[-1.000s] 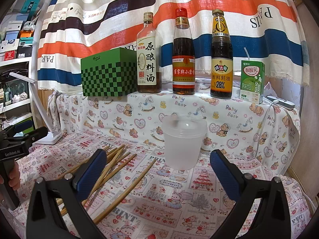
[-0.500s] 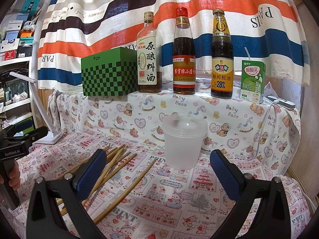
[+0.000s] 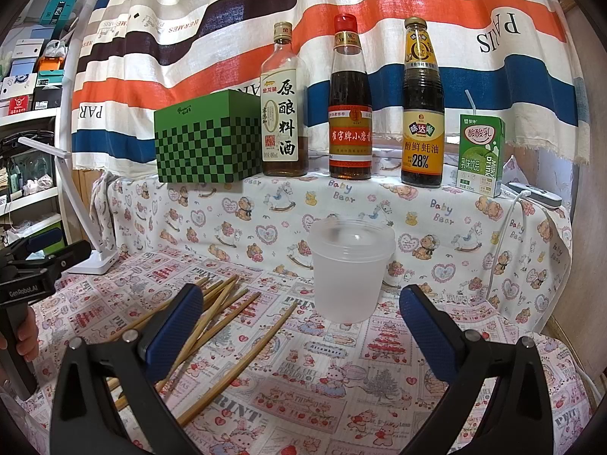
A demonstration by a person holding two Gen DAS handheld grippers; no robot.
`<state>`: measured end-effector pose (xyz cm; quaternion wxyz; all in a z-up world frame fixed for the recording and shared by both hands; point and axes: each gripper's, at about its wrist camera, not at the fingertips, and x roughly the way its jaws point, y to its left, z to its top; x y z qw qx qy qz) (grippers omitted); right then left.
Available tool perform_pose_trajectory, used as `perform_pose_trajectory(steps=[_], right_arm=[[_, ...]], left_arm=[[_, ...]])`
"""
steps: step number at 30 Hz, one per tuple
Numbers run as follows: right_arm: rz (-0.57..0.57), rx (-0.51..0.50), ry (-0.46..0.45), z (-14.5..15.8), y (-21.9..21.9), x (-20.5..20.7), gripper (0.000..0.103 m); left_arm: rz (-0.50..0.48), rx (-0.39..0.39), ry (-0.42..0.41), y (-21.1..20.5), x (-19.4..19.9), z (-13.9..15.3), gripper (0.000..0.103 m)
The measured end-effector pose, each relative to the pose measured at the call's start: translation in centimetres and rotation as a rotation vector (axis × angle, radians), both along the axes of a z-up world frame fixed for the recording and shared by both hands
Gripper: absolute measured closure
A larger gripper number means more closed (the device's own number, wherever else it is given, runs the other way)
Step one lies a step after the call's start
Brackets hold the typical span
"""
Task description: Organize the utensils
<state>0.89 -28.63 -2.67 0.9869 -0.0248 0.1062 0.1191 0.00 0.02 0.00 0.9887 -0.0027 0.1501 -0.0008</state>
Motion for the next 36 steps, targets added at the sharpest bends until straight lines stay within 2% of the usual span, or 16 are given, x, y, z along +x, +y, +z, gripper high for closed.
perform_pose_trajectory(steps=[36], right_arm=[[-0.019,-0.002,0.017,-0.33,-0.21,0.25,0.000]], left_arm=[[0.002,0.000,0.000,-0.01,-0.01,0.00,0.000]])
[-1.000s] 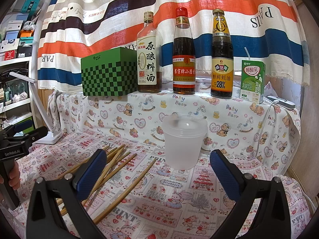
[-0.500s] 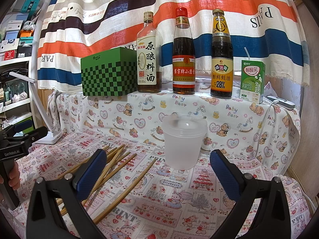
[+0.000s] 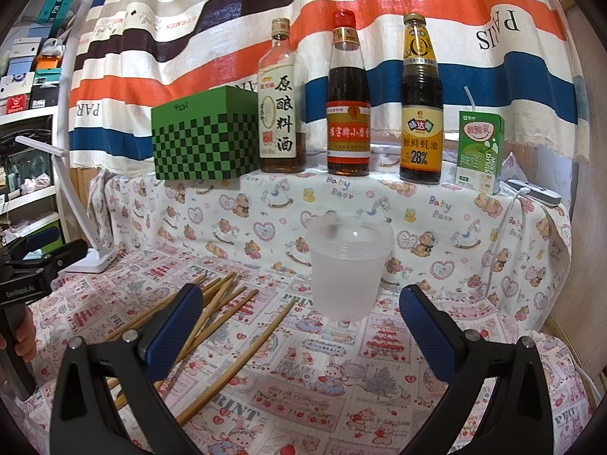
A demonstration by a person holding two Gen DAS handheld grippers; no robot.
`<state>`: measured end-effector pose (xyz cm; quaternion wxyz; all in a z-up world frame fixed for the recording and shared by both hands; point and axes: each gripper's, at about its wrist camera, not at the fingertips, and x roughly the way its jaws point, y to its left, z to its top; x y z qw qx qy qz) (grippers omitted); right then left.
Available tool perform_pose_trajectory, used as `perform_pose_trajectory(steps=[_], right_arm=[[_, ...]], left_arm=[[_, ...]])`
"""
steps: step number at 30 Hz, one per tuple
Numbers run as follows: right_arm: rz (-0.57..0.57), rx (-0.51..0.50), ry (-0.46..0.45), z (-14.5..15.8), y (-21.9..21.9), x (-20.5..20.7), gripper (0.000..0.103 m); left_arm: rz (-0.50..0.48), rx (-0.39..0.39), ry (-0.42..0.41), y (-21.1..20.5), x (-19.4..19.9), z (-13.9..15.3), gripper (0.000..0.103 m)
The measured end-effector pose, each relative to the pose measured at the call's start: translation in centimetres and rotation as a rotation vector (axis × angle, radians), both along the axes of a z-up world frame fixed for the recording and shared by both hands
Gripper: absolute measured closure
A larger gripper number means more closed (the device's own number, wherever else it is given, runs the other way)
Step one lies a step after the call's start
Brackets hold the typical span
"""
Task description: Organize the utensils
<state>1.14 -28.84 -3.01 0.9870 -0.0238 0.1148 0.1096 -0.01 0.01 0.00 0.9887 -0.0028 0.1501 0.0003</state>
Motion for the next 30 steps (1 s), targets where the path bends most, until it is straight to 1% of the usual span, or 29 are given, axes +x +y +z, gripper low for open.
perform_pose_trajectory(steps=[6,10,14,16,19,20,22,23,24,25,26,27,28,30], right_arm=[[0.003,-0.003,0.022,0.0,0.1,0.2,0.000],[-0.010,0.001,0.005,0.0,0.1,-0.2,0.000],[-0.059,0.010,0.008,0.1,0.0,-0.4,0.000],[-0.070,0.017,0.007,0.1,-0.2,-0.4,0.000],[-0.091,0.039,0.002,0.2,-0.6,-0.5,0.000],[-0.089,0.060,-0.006,0.2,-0.9,-0.6,0.000],[-0.076,0.088,0.015,0.3,-1.3,-0.5,0.002],[-0.068,0.094,0.037,0.7,-1.5,-0.4,0.004],[-0.068,0.101,0.056,1.1,-1.6,-0.2,0.013],[-0.074,0.105,0.076,1.6,-1.7,0.0,0.023],[-0.081,0.107,0.102,2.0,-1.8,0.2,0.029],[-0.074,0.119,0.140,2.7,-1.9,0.7,0.038],[-0.065,0.130,0.186,3.2,-1.9,1.3,0.045],[-0.056,0.121,0.311,4.2,-1.4,3.0,0.052]], left_arm=[[0.000,-0.001,0.000,-0.2,0.1,0.0,0.000],[0.004,-0.002,-0.001,-0.3,0.2,0.0,0.000],[0.010,0.000,-0.007,-0.2,-0.1,0.1,0.000],[0.028,0.001,-0.006,-0.1,-0.1,0.1,0.000],[0.043,-0.019,-0.018,0.6,-0.4,0.2,0.000],[0.041,-0.040,-0.037,1.0,-0.8,0.3,0.000],[0.041,-0.094,-0.081,1.9,-1.6,0.6,0.000],[0.053,-0.102,-0.071,2.2,-1.7,0.8,0.000],[0.046,-0.097,-0.046,2.2,-1.5,1.1,0.000],[0.033,-0.083,-0.016,2.1,-1.1,1.5,0.000],[0.040,-0.062,0.009,1.8,-0.7,1.9,0.000],[0.066,-0.031,0.038,1.3,-0.1,2.4,0.000],[0.076,-0.009,0.061,0.9,0.4,2.8,0.000],[0.080,0.037,0.142,-0.2,2.4,3.7,0.000]])
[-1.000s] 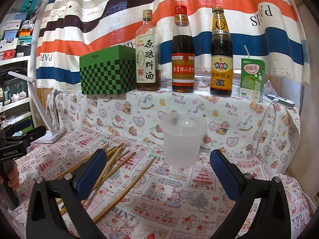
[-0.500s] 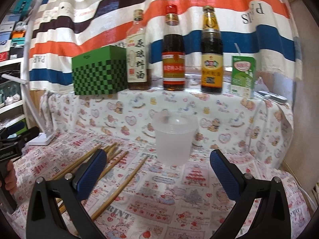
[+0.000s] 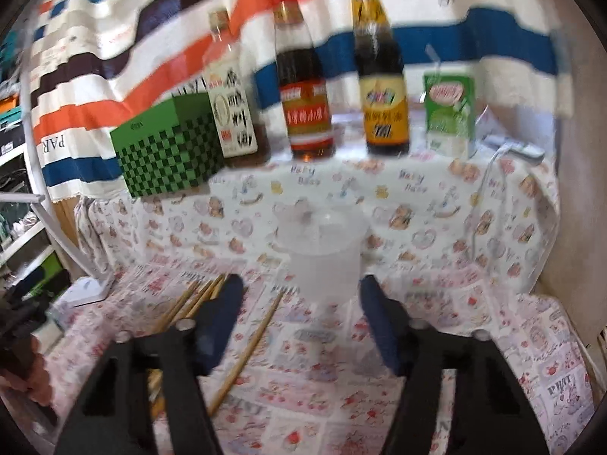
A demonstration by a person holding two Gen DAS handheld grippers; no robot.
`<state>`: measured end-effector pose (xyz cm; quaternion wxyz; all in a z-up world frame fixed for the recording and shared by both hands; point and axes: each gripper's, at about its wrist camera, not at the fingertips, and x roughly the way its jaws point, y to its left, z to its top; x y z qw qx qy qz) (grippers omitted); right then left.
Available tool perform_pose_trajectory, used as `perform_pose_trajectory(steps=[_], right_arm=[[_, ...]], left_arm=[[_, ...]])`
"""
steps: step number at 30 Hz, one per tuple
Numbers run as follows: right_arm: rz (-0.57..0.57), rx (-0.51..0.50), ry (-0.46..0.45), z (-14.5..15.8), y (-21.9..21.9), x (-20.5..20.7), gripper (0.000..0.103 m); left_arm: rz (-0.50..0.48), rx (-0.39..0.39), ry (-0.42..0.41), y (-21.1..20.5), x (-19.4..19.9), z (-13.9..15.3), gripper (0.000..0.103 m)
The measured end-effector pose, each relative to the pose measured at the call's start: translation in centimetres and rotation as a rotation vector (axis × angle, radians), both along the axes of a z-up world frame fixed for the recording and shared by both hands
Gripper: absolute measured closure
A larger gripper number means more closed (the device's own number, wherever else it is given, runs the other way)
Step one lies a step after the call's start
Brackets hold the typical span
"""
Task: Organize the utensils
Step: 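Close the right gripper on one bamboo chopstick while the left tool lowers toward the chopsticks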
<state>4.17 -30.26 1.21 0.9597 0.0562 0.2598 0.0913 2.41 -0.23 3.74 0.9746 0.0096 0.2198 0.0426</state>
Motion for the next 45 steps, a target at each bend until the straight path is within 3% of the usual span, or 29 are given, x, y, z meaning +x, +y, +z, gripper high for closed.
perform_pose_trajectory(steps=[1,2,5,8,10,12,17,20,26,28,29,31,33,37,42,45], right_arm=[[0.021,0.017,0.030,0.3,0.2,0.6,0.056],[0.042,0.033,0.050,0.6,0.5,1.0,0.057],[0.047,0.018,0.118,1.2,2.1,3.2,0.065],[0.058,0.063,0.212,0.6,3.4,5.7,0.072],[0.055,0.086,0.294,-0.1,3.9,7.6,0.083],[0.046,0.058,0.344,-0.9,4.5,9.2,0.088],[0.043,-0.012,0.418,-3.6,5.4,11.8,0.089],[0.055,-0.056,0.455,-5.1,6.2,12.7,0.090],[0.042,-0.107,0.512,-7.8,7.3,13.9,0.090],[0.023,-0.153,0.481,-7.9,7.8,13.8,0.095],[0.028,-0.160,0.480,-8.0,7.9,13.7,0.096],[0.034,-0.167,0.459,-8.1,8.2,13.7,0.096],[0.041,-0.184,0.452,-8.1,8.4,13.7,0.096],[0.065,-0.115,0.470,-8.2,7.9,13.9,0.097],[0.085,-0.079,0.444,-6.1,6.3,13.4,0.098],[0.103,-0.072,0.406,-4.6,6.3,12.4,0.098]], left_arm=[[-0.002,0.006,0.041,-0.4,1.0,0.2,0.007],[-0.019,-0.006,0.089,-0.9,2.3,0.5,0.023],[-0.068,-0.061,0.230,-2.2,6.3,0.3,0.035],[-0.073,-0.006,0.270,-4.2,9.4,-0.6,0.045],[-0.074,0.028,0.327,-5.2,11.3,-1.7,0.050],[-0.080,0.033,0.369,-5.7,13.0,-3.1,0.050],[-0.087,0.010,0.358,-5.7,14.4,-5.7,0.057],[-0.081,-0.015,0.332,-5.1,14.2,-5.7,0.057],[-0.079,-0.066,0.376,-4.4,14.6,-6.8,0.057],[-0.101,-0.091,0.424,-4.4,14.8,-7.6,0.060],[-0.110,-0.071,0.438,-4.7,14.8,-7.8,0.066],[-0.083,-0.007,0.441,-4.9,14.8,-8.0,0.068],[-0.068,-0.005,0.447,-4.6,15.0,-8.1,0.069],[-0.127,-0.076,0.489,-4.3,15.8,-8.9,0.074],[-0.167,-0.069,0.512,-5.1,16.3,-9.5,0.078],[-0.117,-0.028,0.521,-5.0,16.4,-9.7,0.083]])
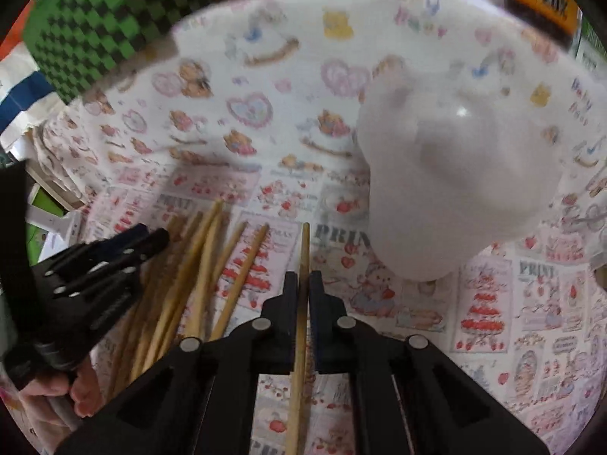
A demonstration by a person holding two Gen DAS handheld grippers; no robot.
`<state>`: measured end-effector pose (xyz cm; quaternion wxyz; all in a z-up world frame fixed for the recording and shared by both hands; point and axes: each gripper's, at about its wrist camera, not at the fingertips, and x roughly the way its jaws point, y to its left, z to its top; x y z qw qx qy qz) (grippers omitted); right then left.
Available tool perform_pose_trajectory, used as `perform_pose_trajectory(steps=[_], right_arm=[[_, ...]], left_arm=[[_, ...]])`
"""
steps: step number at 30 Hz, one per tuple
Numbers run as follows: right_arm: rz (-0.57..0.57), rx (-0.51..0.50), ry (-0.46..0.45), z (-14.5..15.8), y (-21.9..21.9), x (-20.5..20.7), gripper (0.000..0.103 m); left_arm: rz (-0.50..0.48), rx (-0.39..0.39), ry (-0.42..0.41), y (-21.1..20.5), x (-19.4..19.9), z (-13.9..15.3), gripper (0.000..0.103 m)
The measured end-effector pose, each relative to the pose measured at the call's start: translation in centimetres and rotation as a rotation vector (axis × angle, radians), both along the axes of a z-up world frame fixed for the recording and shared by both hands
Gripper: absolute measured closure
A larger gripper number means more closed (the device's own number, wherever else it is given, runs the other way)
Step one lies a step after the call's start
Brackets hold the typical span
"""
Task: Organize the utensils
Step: 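Close the right gripper on one bamboo chopstick while the left tool lowers toward the chopsticks, then grasp a chopstick with the left gripper while the right gripper lifts its chopstick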
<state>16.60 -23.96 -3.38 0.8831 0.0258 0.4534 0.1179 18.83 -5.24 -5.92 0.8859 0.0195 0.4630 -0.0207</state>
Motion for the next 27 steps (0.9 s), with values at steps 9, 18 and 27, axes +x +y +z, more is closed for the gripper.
perform_pose_trajectory(steps=[9,18,27], right_arm=[[0.005,0.028,-0.073,3.0,-0.4,-1.7,0.098],[-0.025,0.012,-0.206,6.2,-1.0,-3.6,0.098],[-0.018,0.049,-0.375,10.7,-2.1,-7.3,0.098]], left_arm=[[-0.038,0.053,0.010,-2.0,-0.3,-0.2,0.087],[0.037,-0.012,0.052,-0.8,-0.1,0.6,0.099],[-0.072,-0.138,-0.262,-1.7,-7.7,10.6,0.099]])
